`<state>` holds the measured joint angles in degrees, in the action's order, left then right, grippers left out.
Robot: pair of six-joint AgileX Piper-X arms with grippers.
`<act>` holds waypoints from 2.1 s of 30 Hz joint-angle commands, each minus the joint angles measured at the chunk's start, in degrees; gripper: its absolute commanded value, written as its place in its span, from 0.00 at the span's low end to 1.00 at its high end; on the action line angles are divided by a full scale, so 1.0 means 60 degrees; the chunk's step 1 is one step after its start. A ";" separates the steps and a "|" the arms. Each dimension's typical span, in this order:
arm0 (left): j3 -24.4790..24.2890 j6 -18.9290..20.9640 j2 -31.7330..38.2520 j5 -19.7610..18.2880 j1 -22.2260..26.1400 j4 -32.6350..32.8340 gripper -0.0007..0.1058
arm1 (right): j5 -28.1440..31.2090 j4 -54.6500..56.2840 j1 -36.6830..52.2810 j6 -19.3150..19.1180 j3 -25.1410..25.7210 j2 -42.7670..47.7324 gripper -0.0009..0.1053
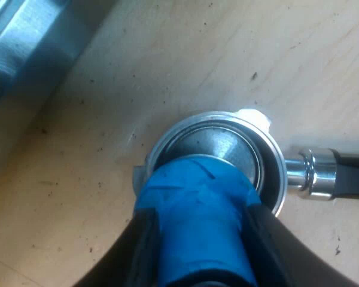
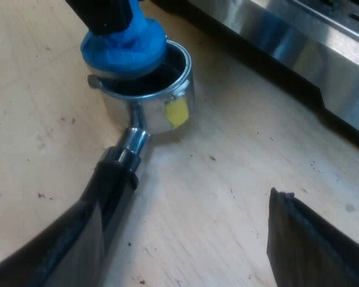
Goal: Grind coffee beans and then tamp
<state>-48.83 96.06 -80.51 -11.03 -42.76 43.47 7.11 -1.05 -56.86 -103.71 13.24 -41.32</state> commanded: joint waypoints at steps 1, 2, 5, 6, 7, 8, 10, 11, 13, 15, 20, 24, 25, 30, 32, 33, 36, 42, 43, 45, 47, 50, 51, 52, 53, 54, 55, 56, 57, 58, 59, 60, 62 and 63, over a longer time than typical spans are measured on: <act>-0.0002 0.0075 -0.0025 -0.0062 -0.0033 -0.0013 0.01 | -0.0081 -0.0071 0.0000 -0.0028 -0.0009 0.0000 0.58; 0.0060 0.0075 -0.0025 -0.0062 -0.0033 -0.0032 0.01 | -0.0081 -0.0071 0.0000 -0.0029 -0.0009 0.0000 0.58; 0.0213 0.0075 -0.0025 -0.0062 -0.0033 -0.0096 0.01 | -0.0081 -0.0071 0.0000 -0.0029 -0.0009 0.0000 0.58; 0.0252 0.0075 -0.0025 -0.0062 -0.0033 -0.0100 0.01 | -0.0081 -0.0071 0.0000 -0.0029 -0.0009 0.0000 0.58; 0.0307 0.0075 -0.0025 -0.0062 -0.0033 -0.0141 0.01 | -0.0081 -0.0071 0.0000 -0.0029 -0.0009 0.0000 0.58; 0.0308 0.0075 -0.0025 -0.0062 -0.0033 -0.0145 0.01 | -0.0081 -0.0071 0.0000 -0.0029 -0.0009 0.0000 0.58; 0.0305 0.0075 -0.0025 -0.0062 -0.0033 -0.0189 0.01 | -0.0081 -0.0071 0.0000 -0.0029 -0.0009 0.0000 0.58; 0.0305 0.0075 -0.0025 -0.0062 -0.0033 -0.0218 0.01 | -0.0081 -0.0071 0.0000 -0.0029 -0.0009 0.0000 0.58; 0.0305 0.0075 -0.0025 -0.0062 -0.0033 -0.0224 0.01 | -0.0081 -0.0071 0.0000 -0.0029 -0.0009 0.0000 0.58; 0.0305 0.0075 -0.0025 -0.0062 -0.0033 -0.0224 0.01 | -0.0081 -0.0071 0.0000 -0.0029 -0.0009 0.0000 0.58; 0.0305 0.0075 -0.0025 -0.0062 -0.0033 -0.0224 0.01 | -0.0081 -0.0071 0.0000 -0.0029 -0.0009 0.0000 0.58; 0.0305 0.0075 -0.0025 -0.0062 -0.0033 -0.0206 0.01 | -0.0081 -0.0071 0.0000 -0.0029 -0.0009 0.0000 0.58; 0.0305 0.0075 0.0224 0.0035 -0.0033 -0.0204 0.01 | -0.0081 -0.0071 0.0000 -0.0029 -0.0009 0.0000 0.58; 0.0305 0.0075 0.1089 0.0241 -0.0033 -0.0159 0.01 | -0.0081 -0.0259 0.0000 -0.0029 -0.0009 0.0000 0.58; 0.0305 0.0075 0.1417 0.0222 -0.0033 -0.0110 0.01 | -0.0081 -0.0455 0.0000 -0.0029 -0.0009 0.0000 0.58; 0.0305 0.0075 0.1609 0.0209 -0.0033 -0.0082 0.01 | -0.0081 -0.0585 0.0000 -0.0029 -0.0009 0.0000 0.58; 0.0264 0.0075 0.2118 0.0214 -0.0033 0.0065 0.01 | -0.0101 -0.0838 0.0000 -0.0029 -0.0009 0.0000 0.58; -0.0172 0.0075 0.2424 0.0077 -0.0033 0.0574 0.01 | -0.0169 -0.1131 0.0000 -0.0029 -0.0009 0.0046 0.68; -0.0213 0.0075 0.2424 0.0077 -0.0033 0.0579 0.01 | -0.0191 -0.1193 0.0000 -0.0029 0.0038 0.0041 0.76; -0.0376 0.0075 0.2424 -0.0077 -0.0033 0.0543 0.01 | -0.0391 -0.1190 0.0000 -0.0029 0.0084 0.0041 0.76; -0.0388 0.0075 0.2424 -0.0278 -0.0033 0.0496 0.01 | -0.0588 -0.1216 0.0000 -0.0064 0.0118 0.0041 0.75; -0.0388 0.0075 0.2424 -0.0277 -0.0155 0.0497 0.01 | -0.0590 -0.1215 0.0000 -0.0060 0.0118 0.0041 0.75; -0.0388 0.0075 0.2424 -0.0277 -0.0262 0.0469 0.01 | -0.0590 -0.1215 0.0000 -0.0060 0.0118 0.0041 0.75; -0.0388 0.0075 0.2400 -0.0277 -0.0310 0.0464 0.01 | -0.0590 -0.1215 0.0000 -0.0060 0.0118 0.0041 0.75; -0.0388 0.0075 0.2361 -0.0277 -0.0389 0.0450 0.01 | -0.0590 -0.1215 0.0000 -0.0060 0.0118 0.0041 0.75; -0.0388 0.0075 0.2264 -0.0237 -0.0478 0.0423 0.01 | -0.0590 -0.1215 0.0000 -0.0060 0.0118 0.0041 0.75; -0.0388 0.0075 0.2190 -0.0234 -0.0510 0.0421 0.01 | -0.0590 -0.1215 0.0000 -0.0060 0.0118 0.0041 0.75; -0.0388 0.0075 0.2037 -0.0218 -0.0514 0.0423 0.01 | -0.0590 -0.1215 0.0000 -0.0060 0.0118 0.0041 0.75; -0.0388 0.0134 0.1887 -0.0205 -0.0514 0.0423 0.01 | -0.0590 -0.1215 0.0000 -0.0060 0.0118 0.0041 0.75; -0.0388 0.0225 0.1773 -0.0190 -0.0514 0.0423 0.01 | -0.0590 -0.1215 0.0000 -0.0060 0.0118 0.0041 0.75; -0.0388 0.0274 0.1634 -0.0139 -0.0514 0.0423 0.01 | -0.0590 -0.1215 0.0000 -0.0060 0.0118 0.0041 0.75; -0.0388 0.0274 0.1510 -0.0015 -0.0514 0.0382 0.01 | -0.0590 -0.1215 0.0000 -0.0060 0.0118 0.0041 0.75; -0.0388 0.0273 0.1289 0.0018 -0.0514 0.0304 0.01 | -0.0590 -0.1215 0.0000 -0.0060 0.0118 0.0041 0.75; -0.0388 0.0273 0.1185 0.0017 -0.0514 0.0262 0.01 | -0.0590 -0.1215 0.0000 -0.0060 0.0118 0.0041 0.75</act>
<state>-50.69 96.92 -72.72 -11.38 -45.72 46.00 4.07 -7.59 -56.86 -103.61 13.48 -41.32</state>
